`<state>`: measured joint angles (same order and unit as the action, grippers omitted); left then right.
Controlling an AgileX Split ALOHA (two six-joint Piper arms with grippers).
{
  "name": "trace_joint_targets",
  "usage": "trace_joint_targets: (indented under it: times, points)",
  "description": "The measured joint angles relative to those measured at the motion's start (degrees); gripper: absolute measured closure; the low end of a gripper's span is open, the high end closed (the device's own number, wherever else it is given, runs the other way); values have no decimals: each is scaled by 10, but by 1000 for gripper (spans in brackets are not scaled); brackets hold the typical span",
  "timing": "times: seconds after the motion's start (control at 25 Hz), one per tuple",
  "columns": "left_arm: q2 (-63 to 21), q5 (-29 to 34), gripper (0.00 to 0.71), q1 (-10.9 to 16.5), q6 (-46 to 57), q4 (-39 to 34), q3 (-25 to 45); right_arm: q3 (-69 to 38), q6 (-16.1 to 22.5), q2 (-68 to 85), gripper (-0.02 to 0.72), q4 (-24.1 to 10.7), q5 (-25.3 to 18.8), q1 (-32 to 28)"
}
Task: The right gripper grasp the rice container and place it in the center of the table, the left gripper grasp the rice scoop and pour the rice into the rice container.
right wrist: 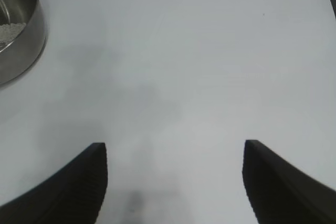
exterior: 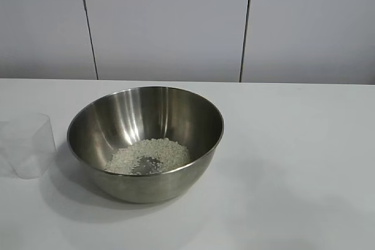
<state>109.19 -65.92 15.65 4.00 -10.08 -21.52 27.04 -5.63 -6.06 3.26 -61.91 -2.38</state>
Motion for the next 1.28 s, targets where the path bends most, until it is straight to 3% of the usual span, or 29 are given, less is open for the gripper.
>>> trace_joint_targets:
  times: [0.12, 0.24, 0.48, 0.68, 0.92, 1.0, 1.08, 1.28]
  points:
    - [-62, 46, 374, 33, 32, -36, -42, 0, 0, 0, 209, 0, 0, 0]
    - [-136, 165, 374, 57, 93, -85, -87, 0, 0, 0, 209, 0, 0, 0]
    - [-327, 323, 374, 55, 240, -191, -120, 0, 0, 0, 209, 0, 0, 0]
    - [-504, 478, 374, 5, 294, -233, -120, 0, 0, 0, 209, 0, 0, 0]
    - [-733, 680, 374, -91, 270, -175, -120, 0, 0, 0, 209, 0, 1, 0]
    - [-815, 754, 374, -130, 206, -146, -120, 0, 0, 0, 209, 0, 1, 0]
    - [-905, 866, 374, -158, 125, -101, -128, 0, 0, 0, 209, 0, 1, 0]
    - [-1061, 1192, 374, -173, -113, 63, -167, 0, 0, 0, 209, 0, 1, 0]
